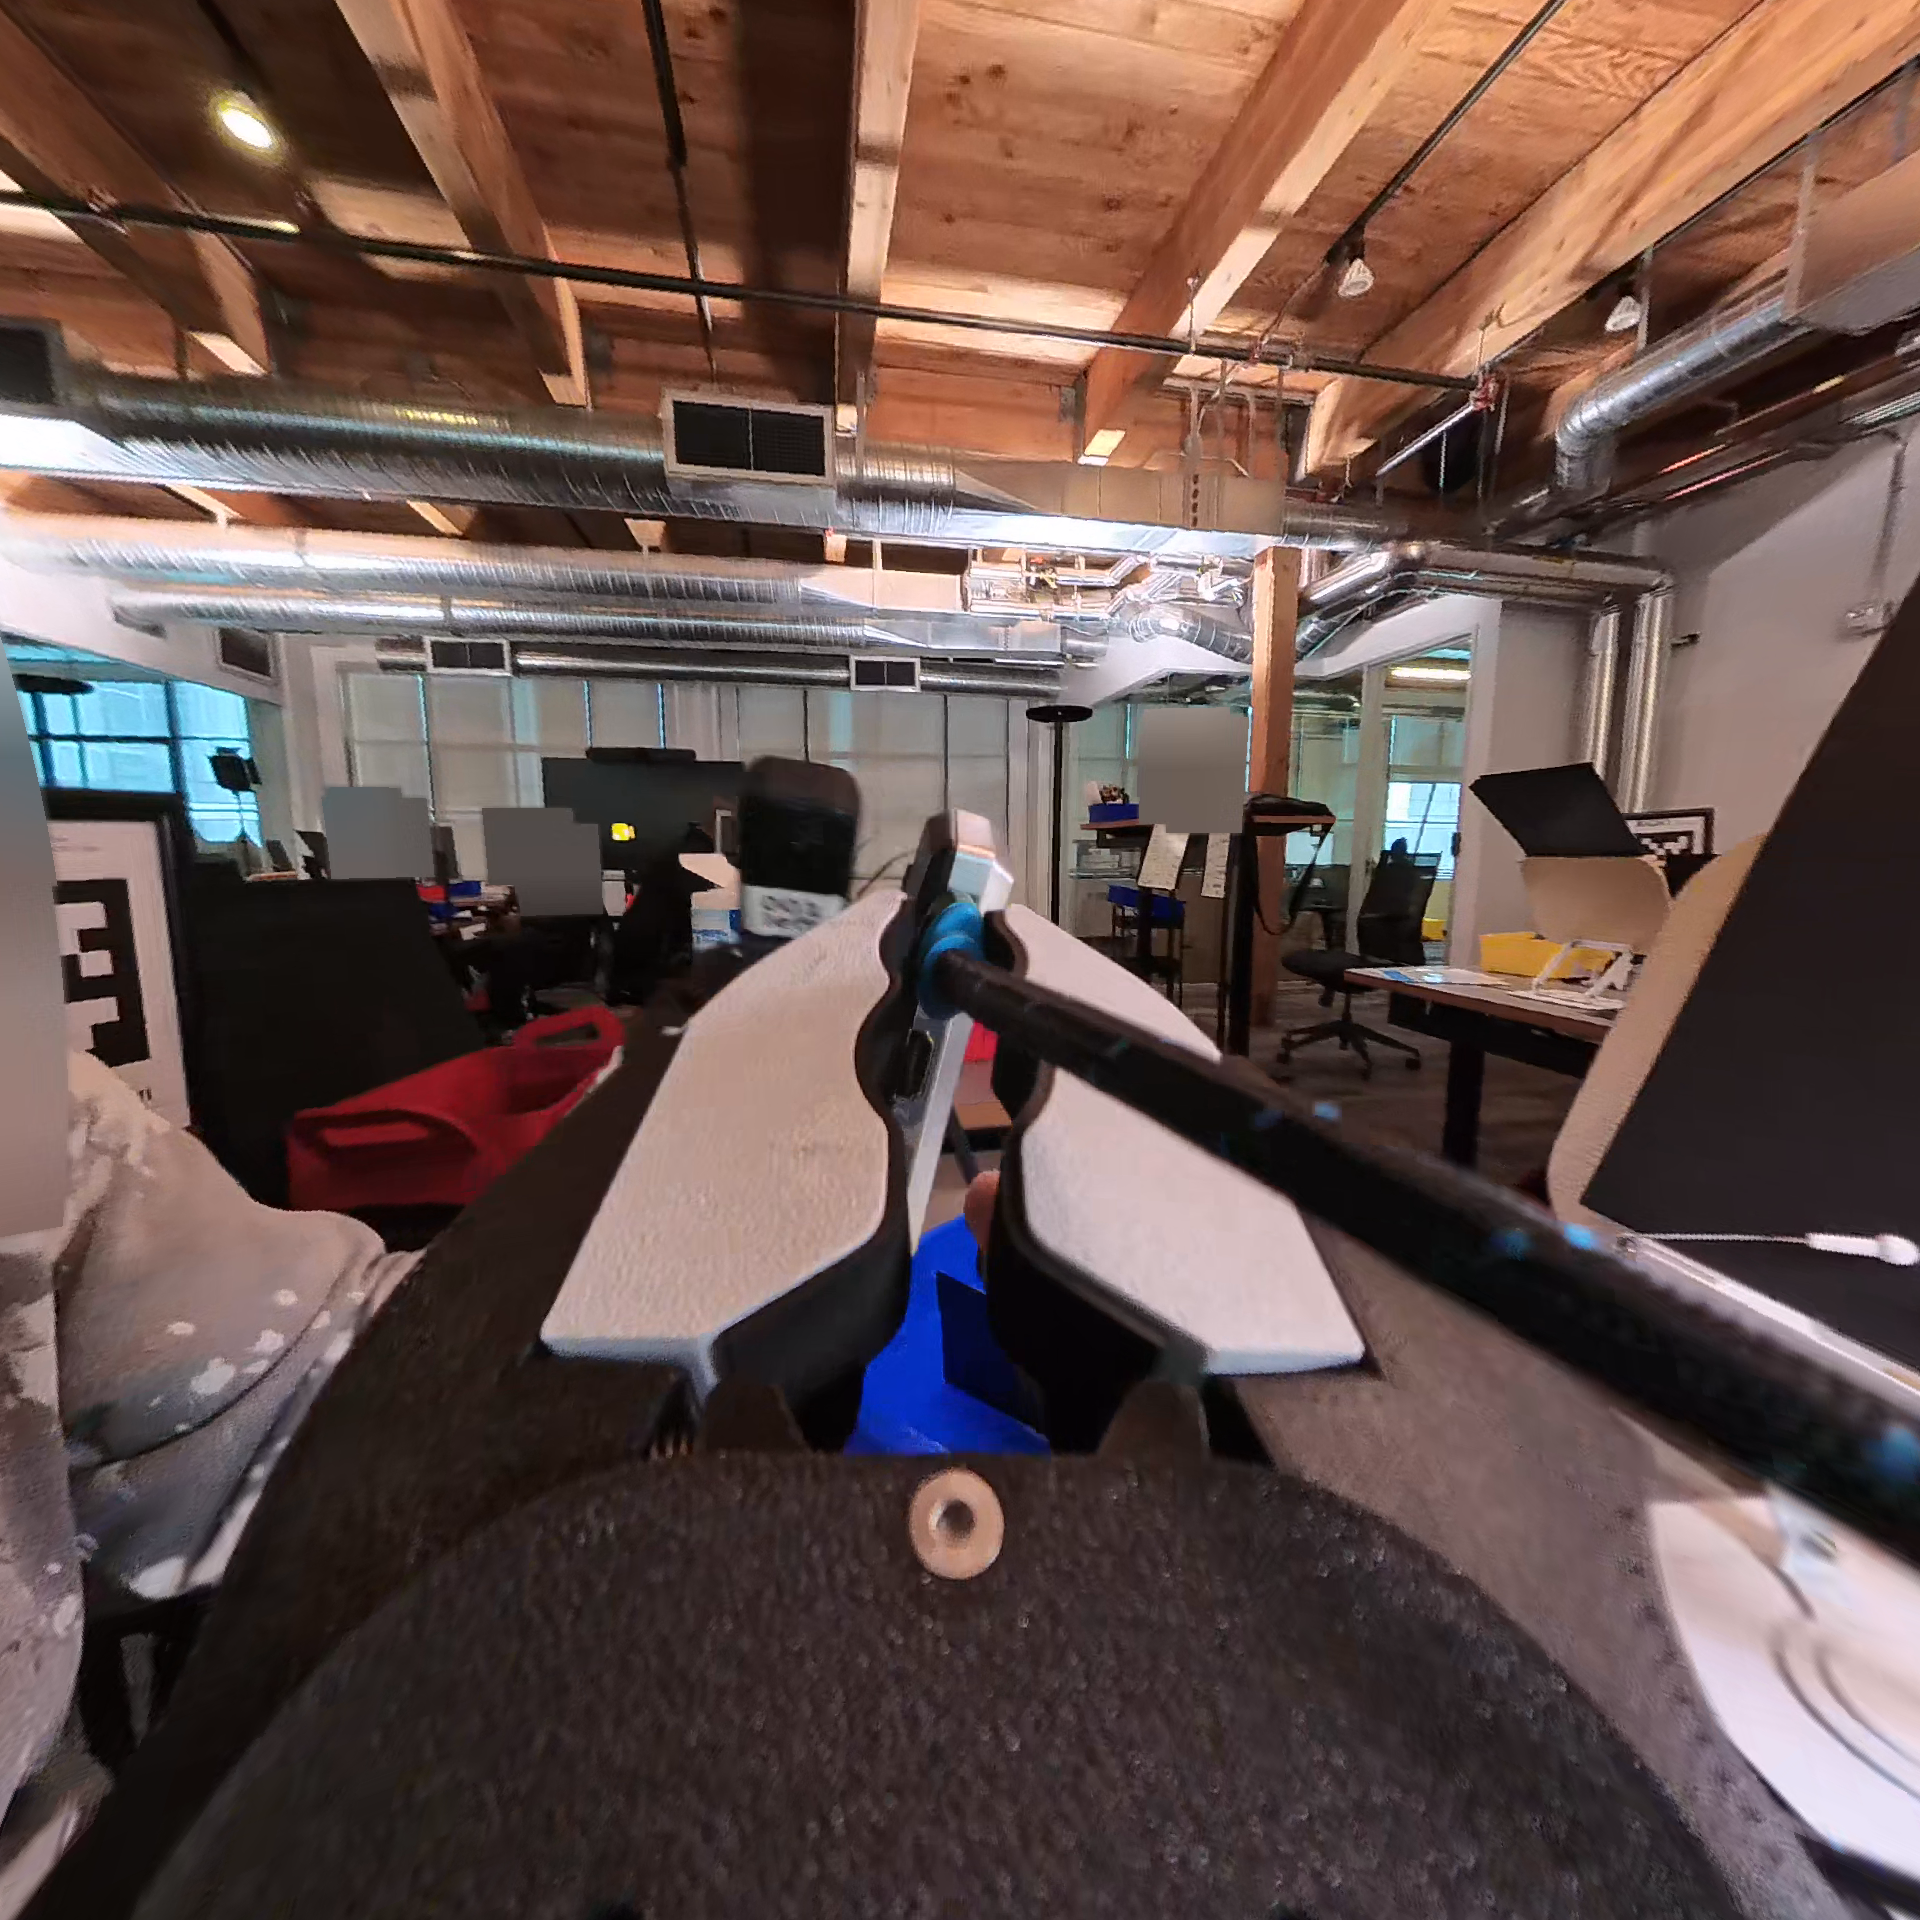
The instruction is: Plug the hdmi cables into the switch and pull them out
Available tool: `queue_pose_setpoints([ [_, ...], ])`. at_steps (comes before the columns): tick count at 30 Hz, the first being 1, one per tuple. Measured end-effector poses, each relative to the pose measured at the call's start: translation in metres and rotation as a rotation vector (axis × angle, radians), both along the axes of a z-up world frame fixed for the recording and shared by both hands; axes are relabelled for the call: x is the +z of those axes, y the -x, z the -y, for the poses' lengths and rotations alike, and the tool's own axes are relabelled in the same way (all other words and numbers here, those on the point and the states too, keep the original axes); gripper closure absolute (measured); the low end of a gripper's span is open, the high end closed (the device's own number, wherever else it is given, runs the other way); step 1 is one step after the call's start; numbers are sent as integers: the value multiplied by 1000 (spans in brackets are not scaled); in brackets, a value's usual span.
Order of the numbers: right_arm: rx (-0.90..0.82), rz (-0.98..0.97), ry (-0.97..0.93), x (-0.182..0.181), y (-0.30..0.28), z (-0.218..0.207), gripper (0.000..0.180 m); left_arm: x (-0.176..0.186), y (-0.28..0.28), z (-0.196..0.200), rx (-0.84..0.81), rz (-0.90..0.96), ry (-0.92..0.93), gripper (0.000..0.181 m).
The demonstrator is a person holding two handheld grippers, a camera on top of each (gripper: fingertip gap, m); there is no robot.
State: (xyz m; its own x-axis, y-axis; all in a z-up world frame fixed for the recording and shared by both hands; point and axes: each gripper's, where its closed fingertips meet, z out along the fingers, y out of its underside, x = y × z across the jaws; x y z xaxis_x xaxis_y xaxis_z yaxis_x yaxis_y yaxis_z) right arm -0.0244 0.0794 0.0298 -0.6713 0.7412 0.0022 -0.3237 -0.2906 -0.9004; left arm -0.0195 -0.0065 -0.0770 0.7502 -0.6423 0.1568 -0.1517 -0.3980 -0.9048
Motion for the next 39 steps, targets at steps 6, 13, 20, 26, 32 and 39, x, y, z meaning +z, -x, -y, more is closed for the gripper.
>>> queue_pose_setpoints([
  [6,47,75,-122,-19,5,13,168,74,19,13,276,-59,-367,153],
  [13,165,115,-249,-43,11,55,168,29,22,-28,175,71,-241,130],
  [20,169,94,-274,-48,14,61,168,31,14,-30,125,30,-300,158],
  [26,160,50,-282,-47,10,56,168,31,12,-34,123,37,-302,158],
  [32,134,35,-279,-43,11,57,168,34,12,-32,103,57,-321,158],
  [39,118,21,-192,-34,12,59,169,41,13,-31,94,117,-353,158],
])
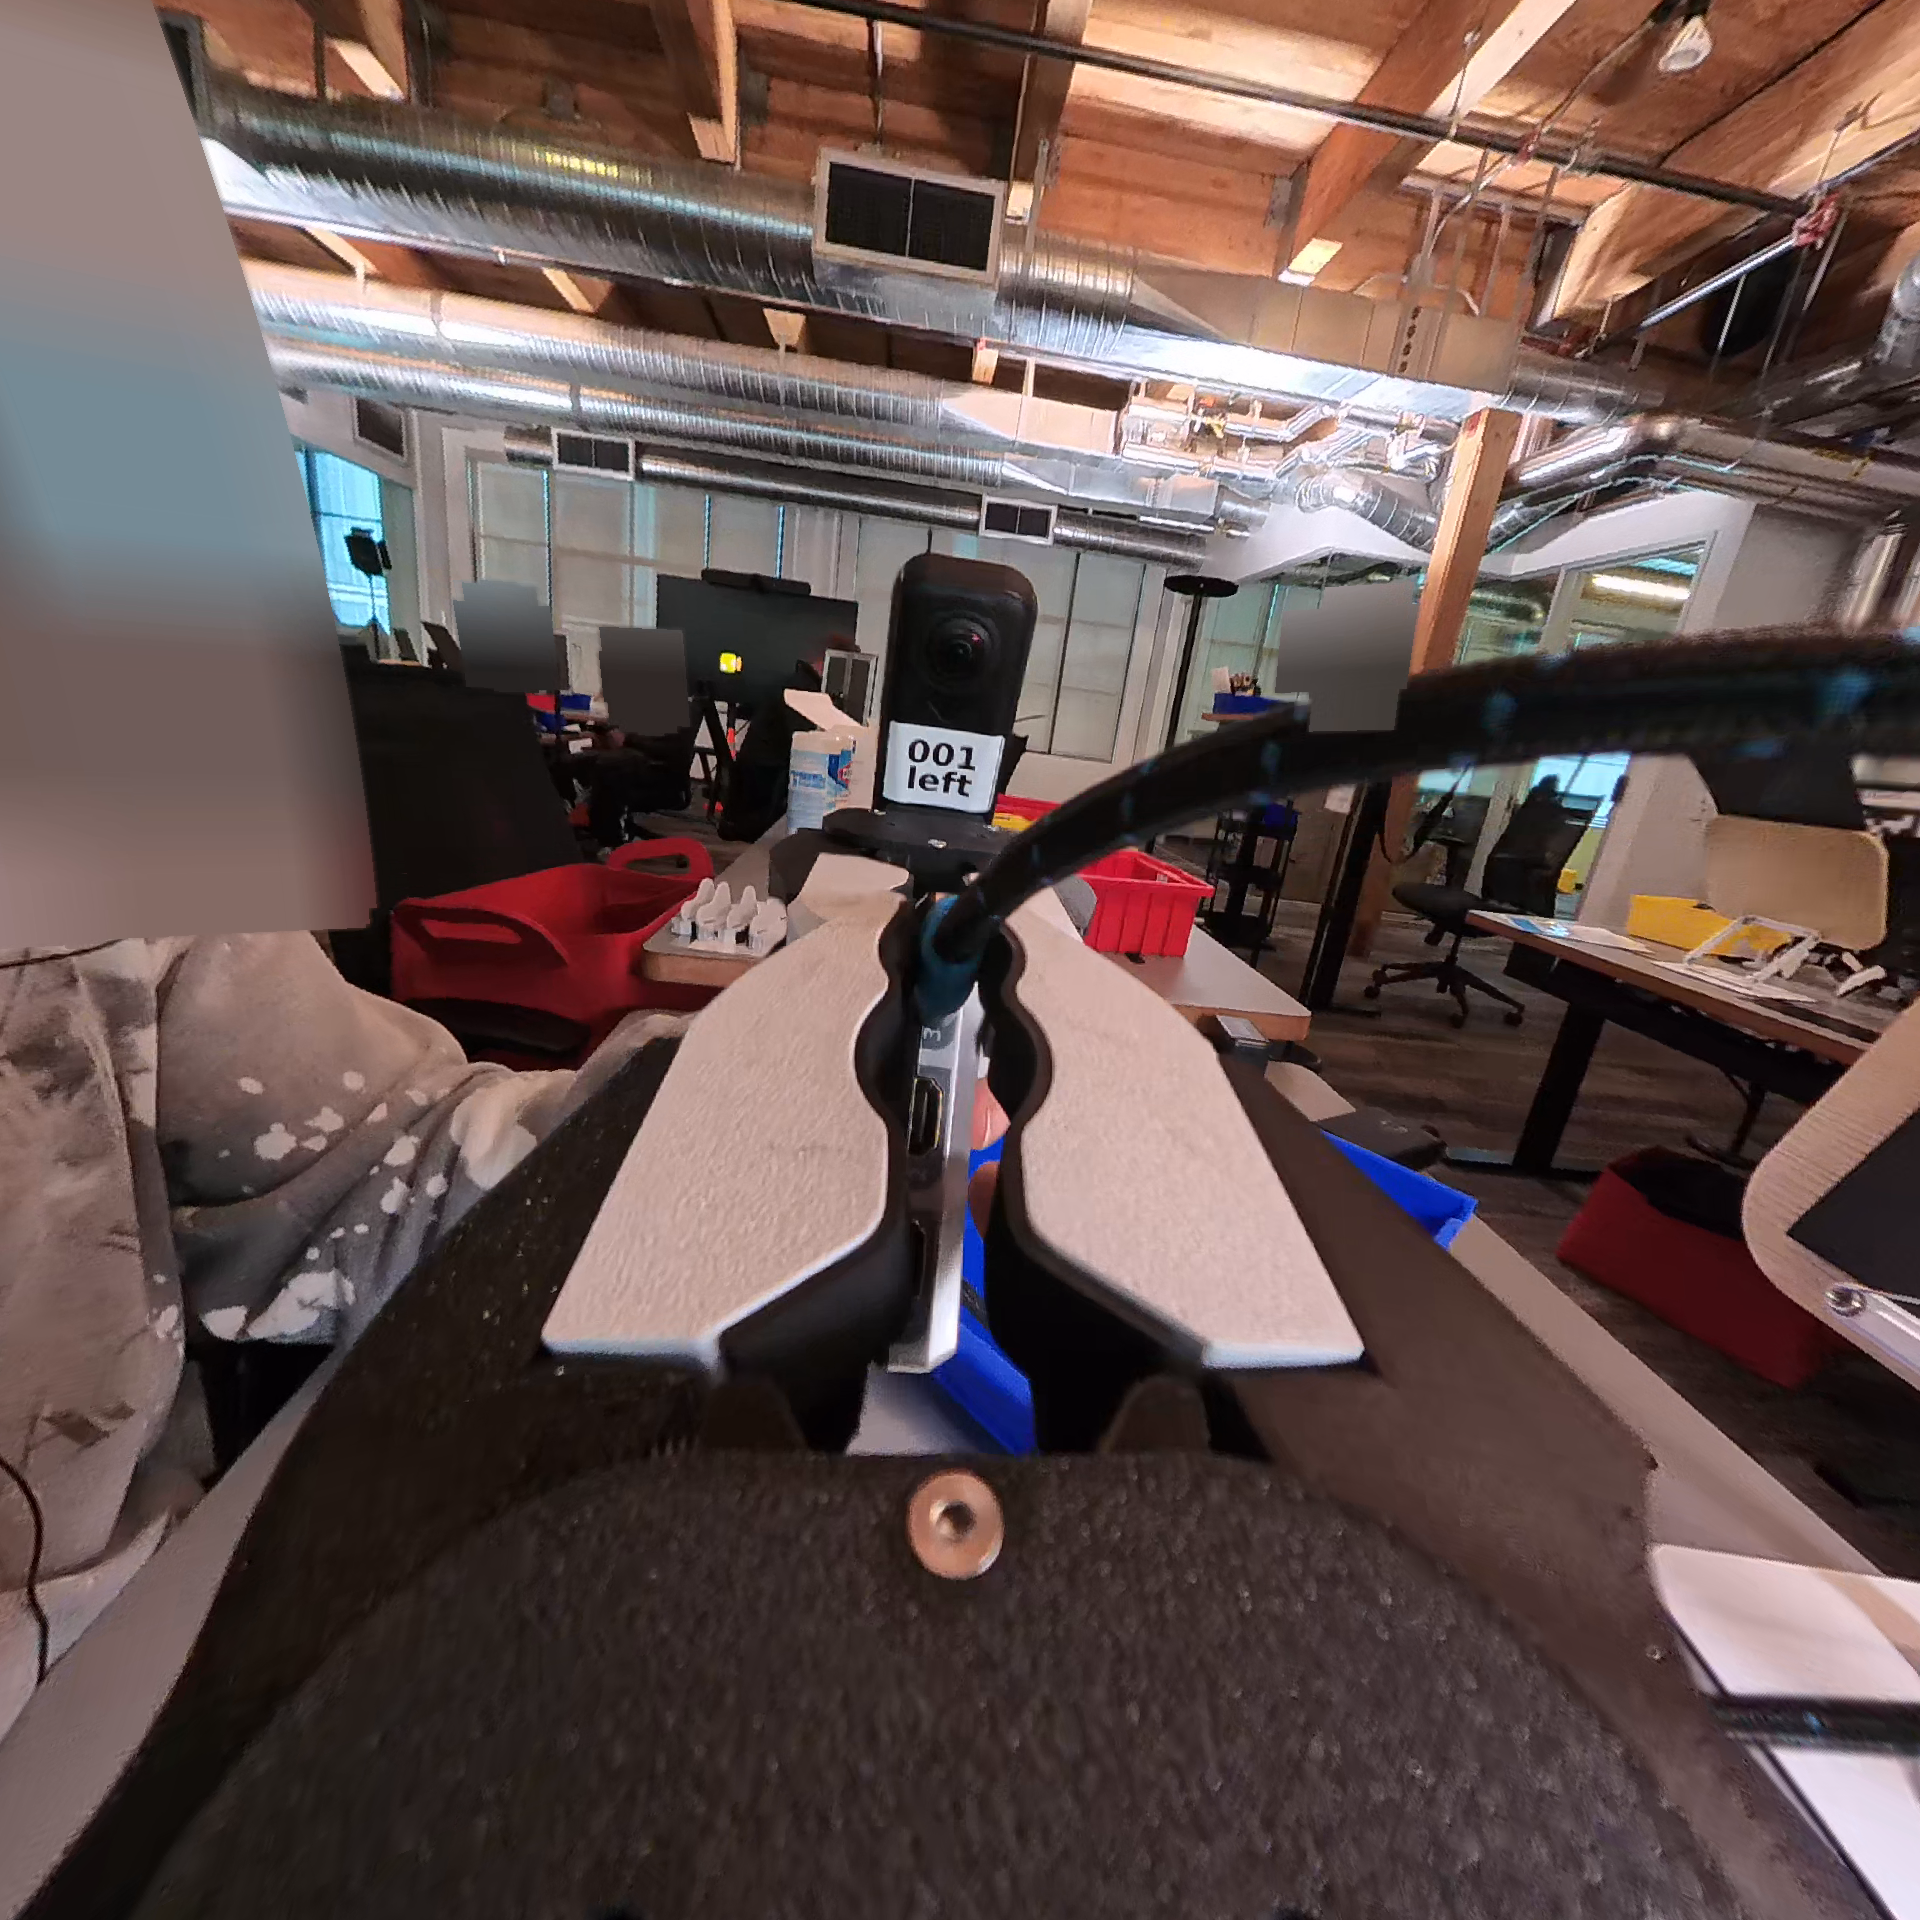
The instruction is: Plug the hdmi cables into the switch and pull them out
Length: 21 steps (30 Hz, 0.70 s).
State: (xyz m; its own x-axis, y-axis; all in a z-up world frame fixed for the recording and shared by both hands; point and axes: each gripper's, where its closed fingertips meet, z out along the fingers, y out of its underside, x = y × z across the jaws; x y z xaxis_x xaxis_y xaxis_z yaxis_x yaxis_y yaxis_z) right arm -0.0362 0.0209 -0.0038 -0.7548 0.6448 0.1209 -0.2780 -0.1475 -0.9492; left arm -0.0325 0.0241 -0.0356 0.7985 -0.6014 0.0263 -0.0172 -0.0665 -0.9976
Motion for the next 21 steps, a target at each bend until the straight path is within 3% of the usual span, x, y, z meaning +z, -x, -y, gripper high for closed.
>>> queue_pose_setpoints([
  [7,-20,-41,23,24,-10,3,169,13,-6,6,-38,47,-62,158],
  [9,1,-194,278,80,-53,-50,168,23,24,17,31,117,-109,158],
  [10,-96,-222,245,89,-64,-67,169,33,47,30,53,202,-155,158],
  [13,-304,-27,-110,51,-48,-57,168,32,52,36,112,116,-155,158],
  [17,-408,248,-105,38,-46,-107,168,35,49,30,170,78,-126,158],
  [21,-640,598,-232,-13,-38,-164,168,45,60,42,188,125,-149,158],
])
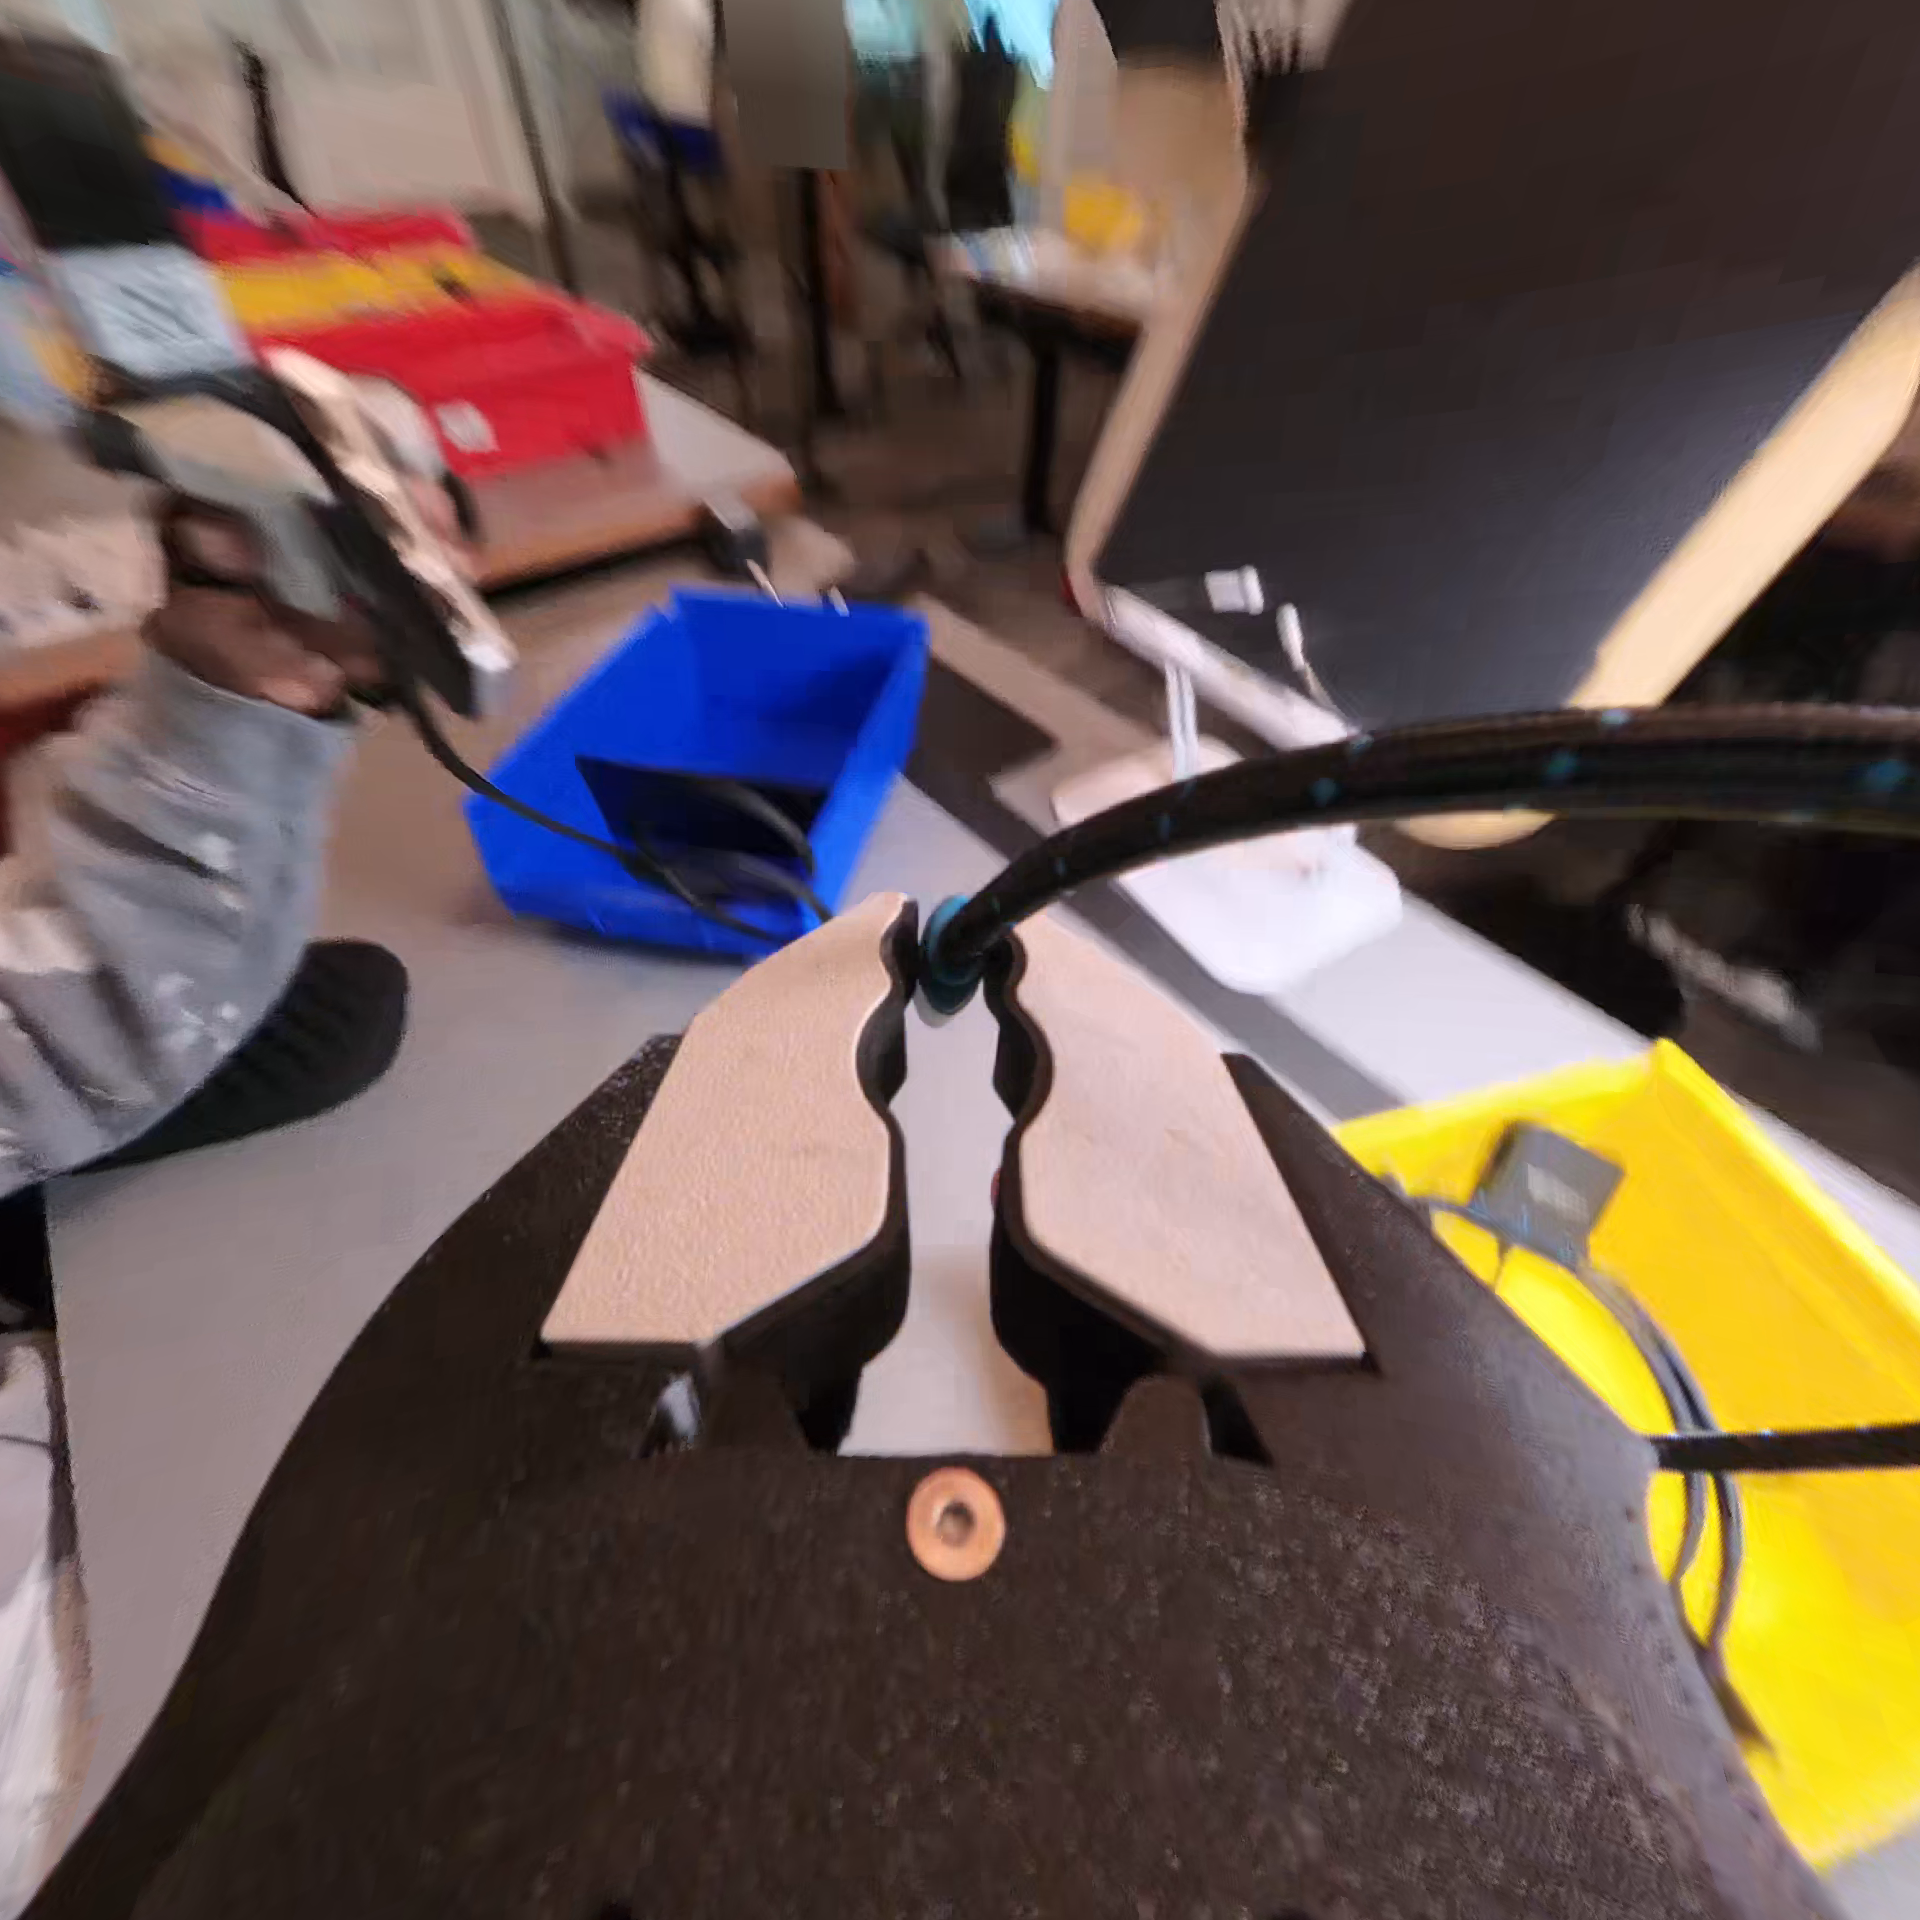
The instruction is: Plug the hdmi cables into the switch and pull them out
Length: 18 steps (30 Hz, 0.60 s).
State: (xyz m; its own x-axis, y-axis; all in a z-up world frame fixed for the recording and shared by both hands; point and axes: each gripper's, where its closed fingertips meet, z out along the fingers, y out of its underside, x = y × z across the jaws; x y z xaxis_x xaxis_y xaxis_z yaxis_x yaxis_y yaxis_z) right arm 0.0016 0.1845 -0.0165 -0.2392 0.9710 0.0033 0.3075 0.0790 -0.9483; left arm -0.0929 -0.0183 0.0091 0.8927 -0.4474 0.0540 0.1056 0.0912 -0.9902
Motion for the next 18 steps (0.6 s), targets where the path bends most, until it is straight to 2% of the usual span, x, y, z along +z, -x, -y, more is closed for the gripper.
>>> queue_pose_setpoints([
  [5,-234,359,-47,-104,16,-51,168,6,1,7,21,-20,-14,158],
  [9,-299,581,-80,-194,28,-86,168,7,1,11,29,-34,-17,158],
  [11,-313,674,-113,-225,27,-97,168,9,1,13,30,-34,-20,158],
  [14,-307,783,-144,-248,18,-98,164,8,3,14,34,-39,-16,159],
  [18,-269,787,-217,-234,1,-82,146,4,6,12,29,-36,4,158],
])
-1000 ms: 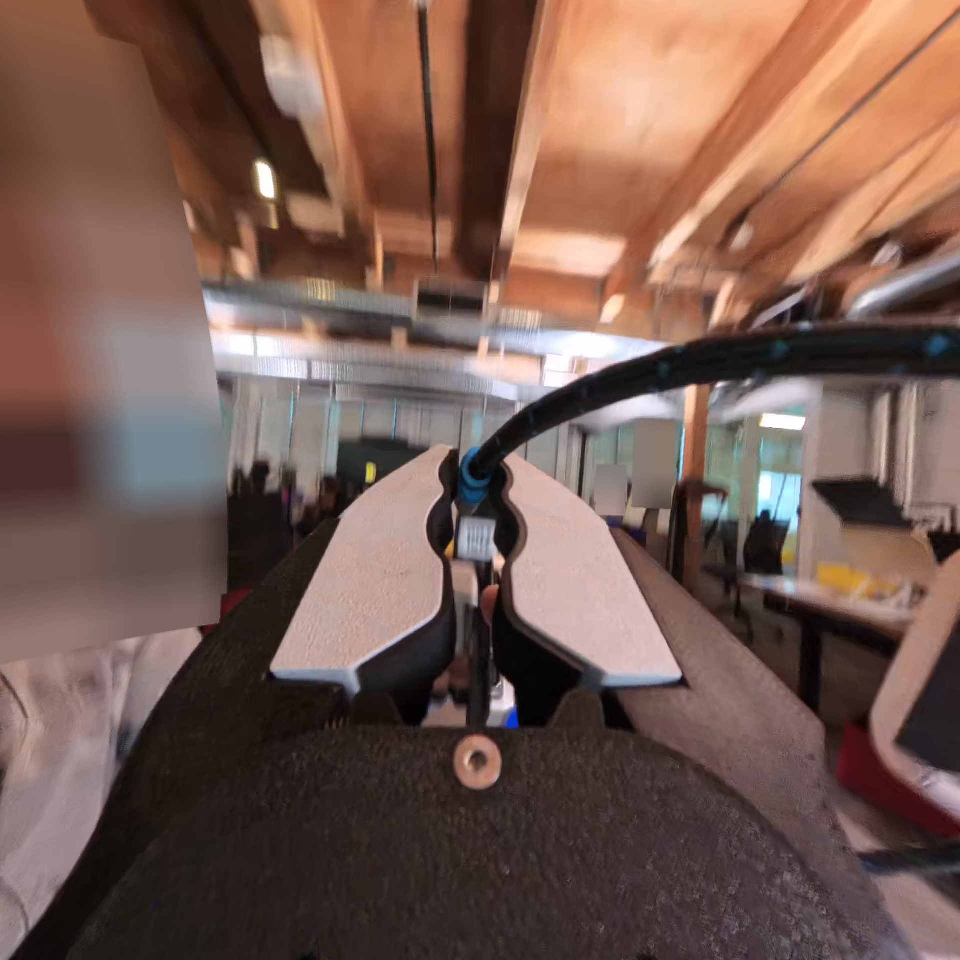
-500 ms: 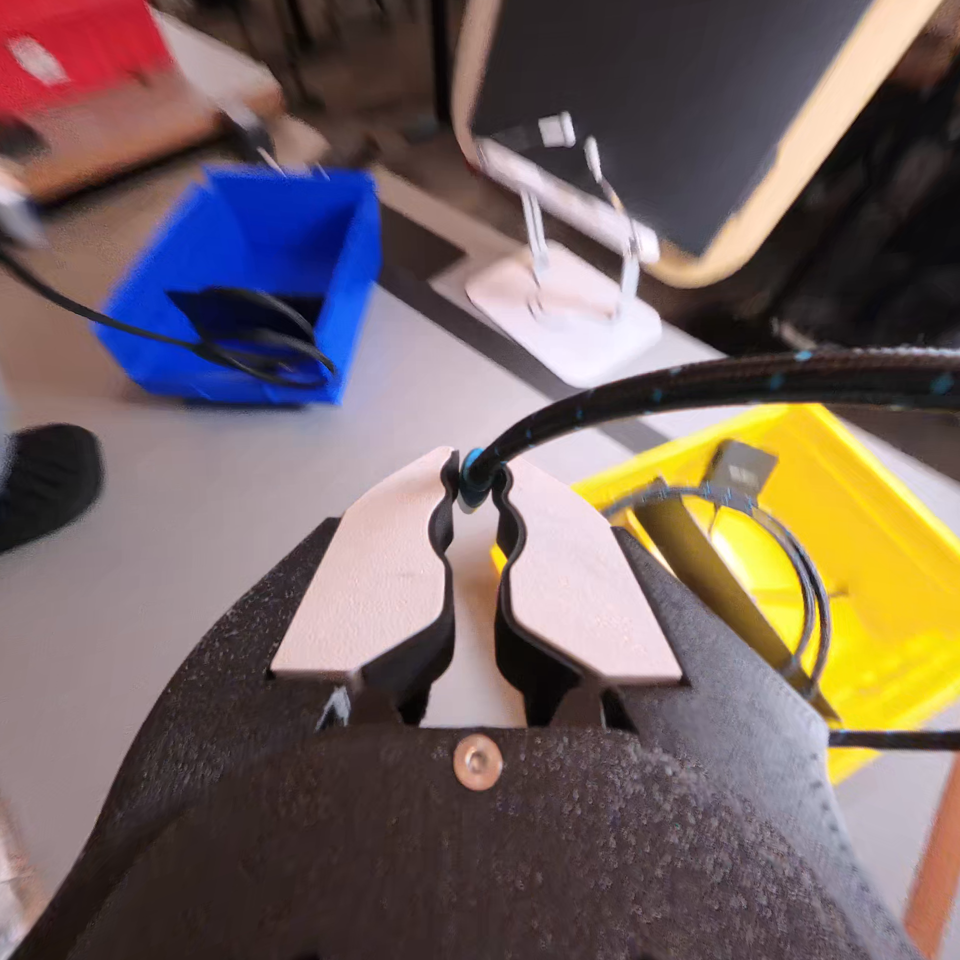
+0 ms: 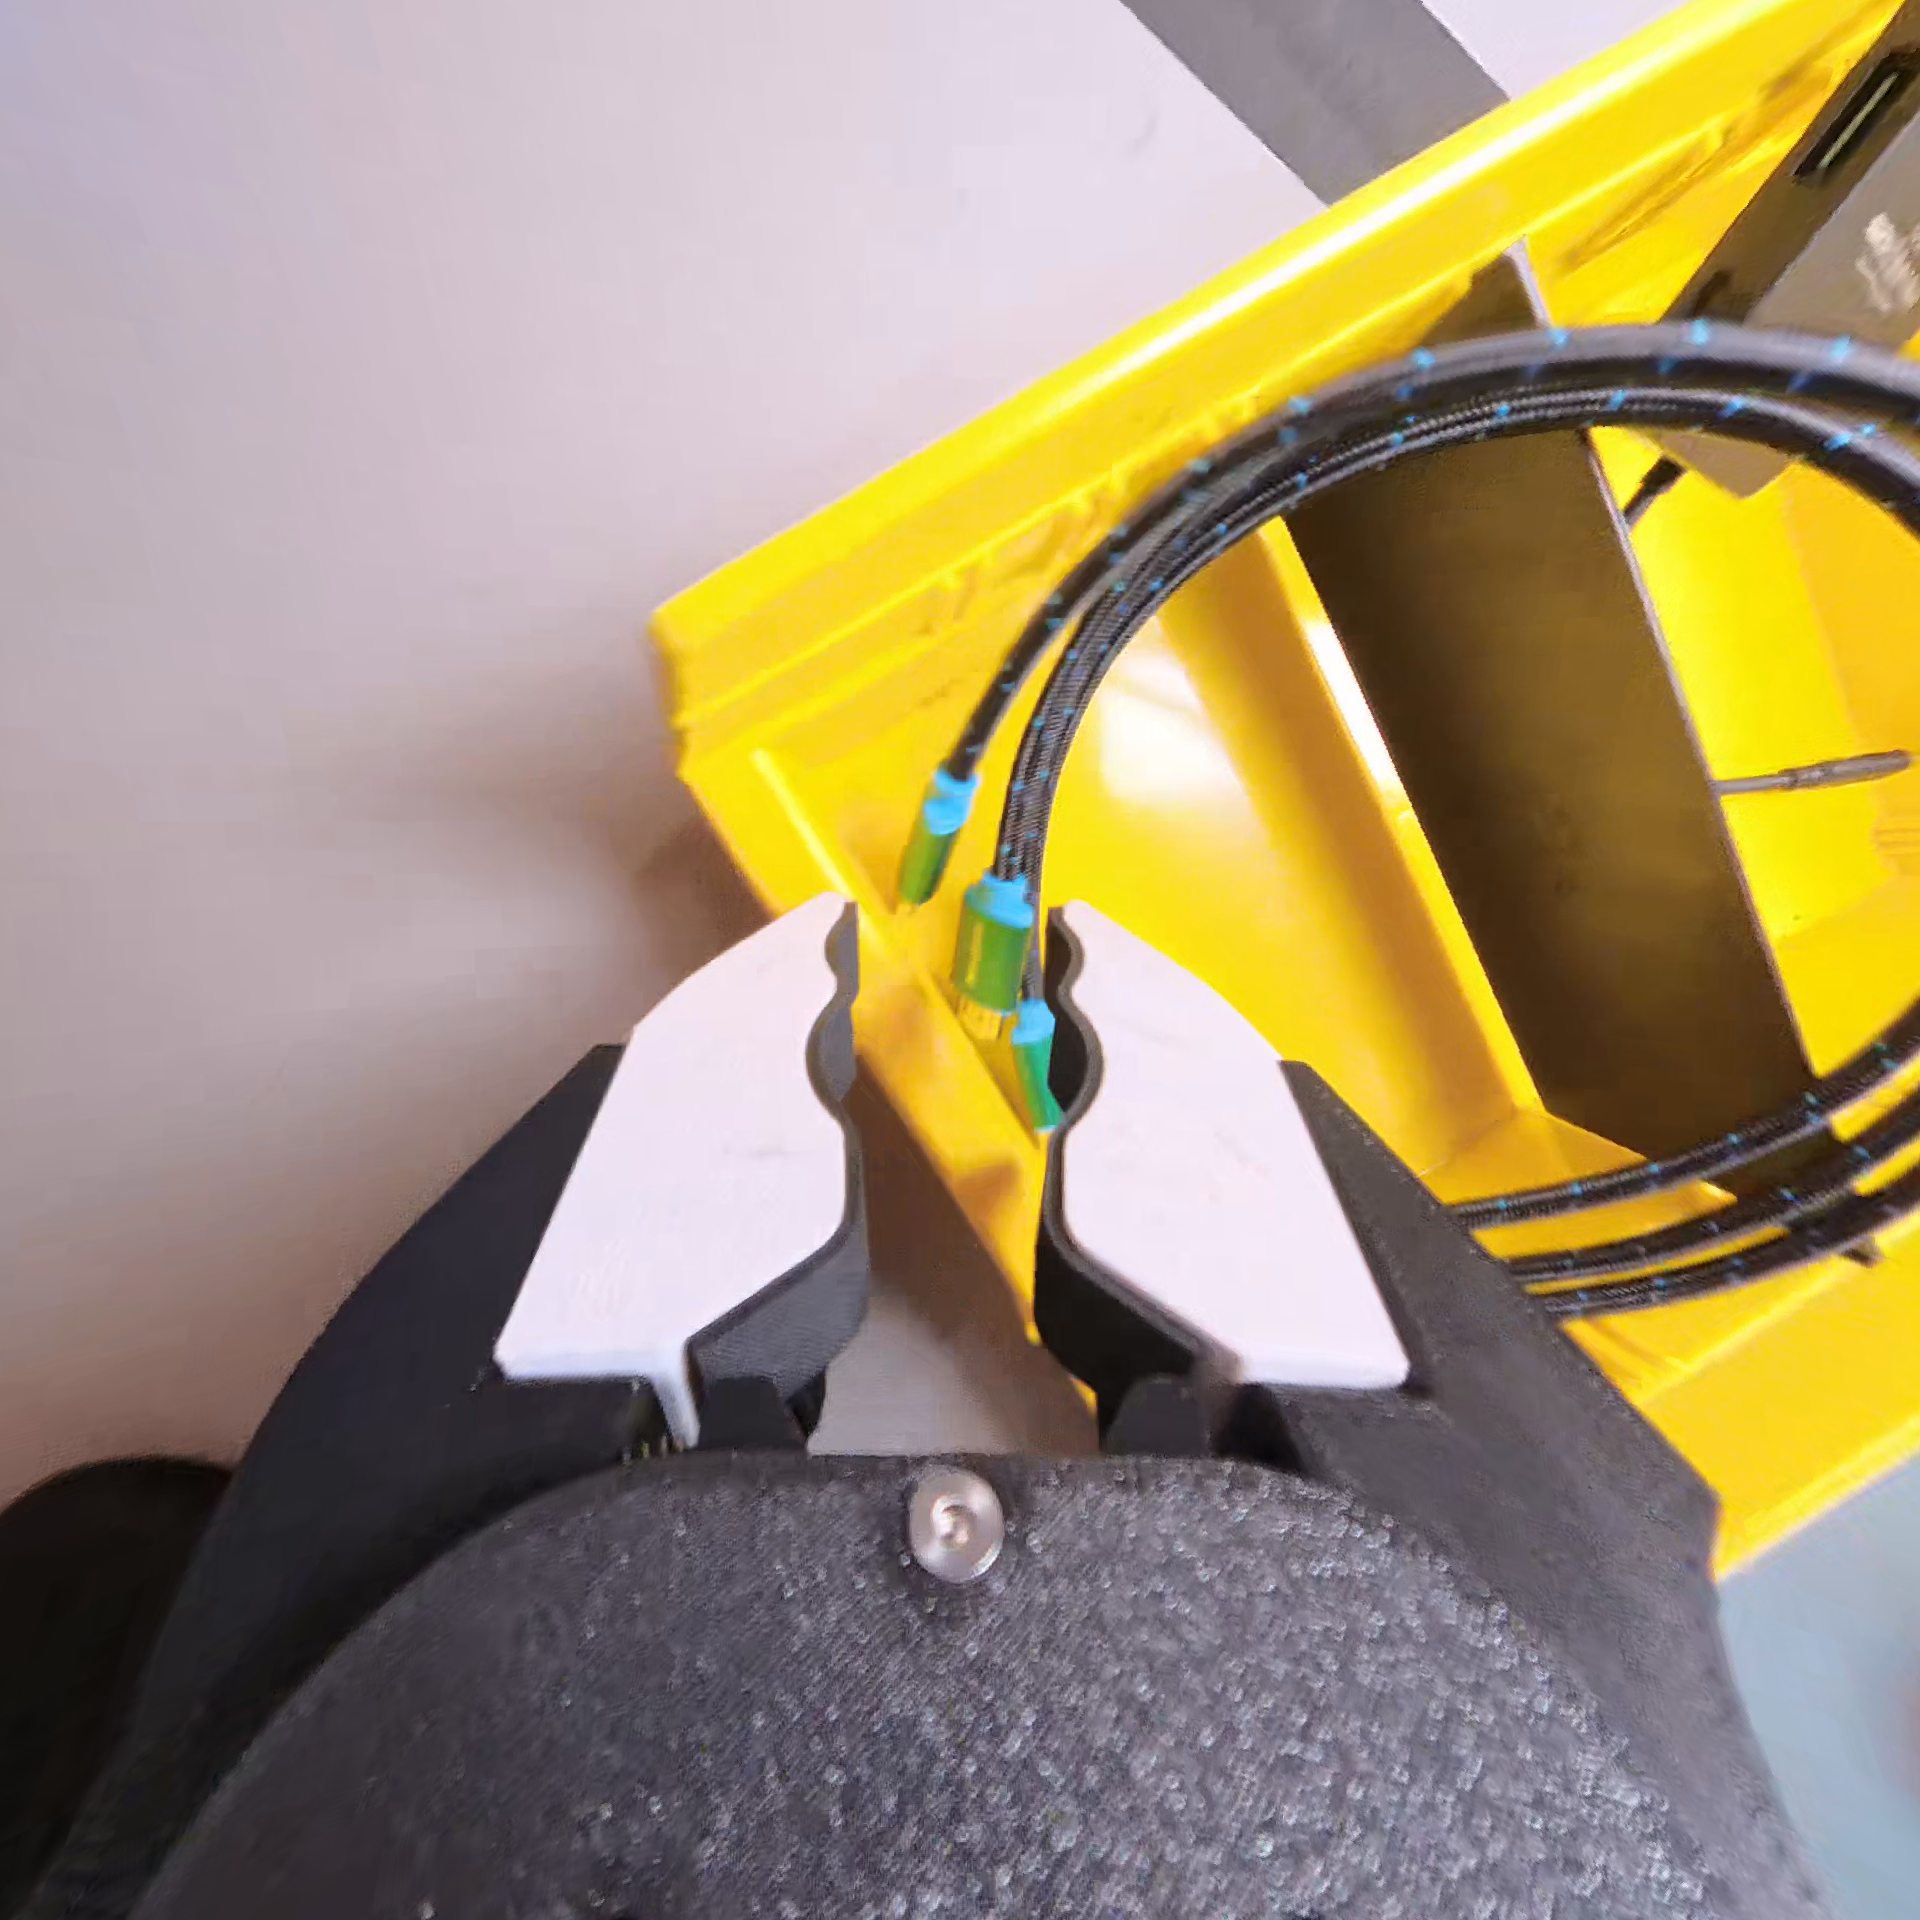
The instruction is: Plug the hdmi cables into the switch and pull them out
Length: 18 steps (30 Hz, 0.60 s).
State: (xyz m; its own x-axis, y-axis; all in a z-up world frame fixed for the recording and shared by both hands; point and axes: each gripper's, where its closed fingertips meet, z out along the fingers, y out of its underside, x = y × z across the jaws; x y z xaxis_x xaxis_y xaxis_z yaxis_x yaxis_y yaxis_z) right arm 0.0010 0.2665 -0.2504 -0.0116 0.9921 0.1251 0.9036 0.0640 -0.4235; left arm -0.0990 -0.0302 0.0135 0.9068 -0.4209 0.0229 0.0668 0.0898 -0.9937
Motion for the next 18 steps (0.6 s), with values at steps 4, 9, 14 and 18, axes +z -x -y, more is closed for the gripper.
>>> queue_pose_setpoints([
  [4,160,-195,56,58,1,52,144,-6,0,-6,-13,3,24,159],
  [9,494,-471,173,159,18,162,145,-14,-18,-18,-63,-34,56,158],
  [14,798,-507,144,199,32,253,140,-18,-54,-26,-155,-85,54,158],
  [18,907,-479,67,203,42,280,156,-16,-72,-21,-212,-125,33,158],
])
